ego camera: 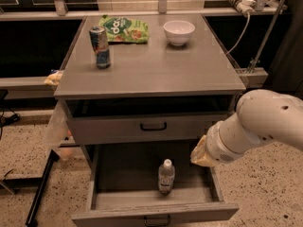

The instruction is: Pick blue plastic bottle from bottom drawer and place on counter

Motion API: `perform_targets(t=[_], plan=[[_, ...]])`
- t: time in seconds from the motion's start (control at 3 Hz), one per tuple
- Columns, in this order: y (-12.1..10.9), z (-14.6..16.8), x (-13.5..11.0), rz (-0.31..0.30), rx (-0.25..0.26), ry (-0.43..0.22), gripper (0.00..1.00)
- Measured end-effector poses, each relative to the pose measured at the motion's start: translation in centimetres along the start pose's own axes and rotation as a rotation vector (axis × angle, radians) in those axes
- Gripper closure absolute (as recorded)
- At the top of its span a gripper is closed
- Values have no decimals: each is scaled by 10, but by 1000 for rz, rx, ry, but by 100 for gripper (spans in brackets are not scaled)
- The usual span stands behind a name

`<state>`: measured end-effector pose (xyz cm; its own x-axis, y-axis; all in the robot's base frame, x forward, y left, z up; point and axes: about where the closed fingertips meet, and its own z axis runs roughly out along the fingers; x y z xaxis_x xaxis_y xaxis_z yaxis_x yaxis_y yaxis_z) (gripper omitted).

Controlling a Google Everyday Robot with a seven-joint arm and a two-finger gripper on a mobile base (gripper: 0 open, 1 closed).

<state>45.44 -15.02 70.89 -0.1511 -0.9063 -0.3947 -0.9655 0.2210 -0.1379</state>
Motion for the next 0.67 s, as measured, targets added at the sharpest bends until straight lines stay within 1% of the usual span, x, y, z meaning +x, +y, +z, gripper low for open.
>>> perform_targets(t=[0.33,0.67], plan=[[6,46,32,6,0,31,100],[-6,97,56,21,51,-9,100]])
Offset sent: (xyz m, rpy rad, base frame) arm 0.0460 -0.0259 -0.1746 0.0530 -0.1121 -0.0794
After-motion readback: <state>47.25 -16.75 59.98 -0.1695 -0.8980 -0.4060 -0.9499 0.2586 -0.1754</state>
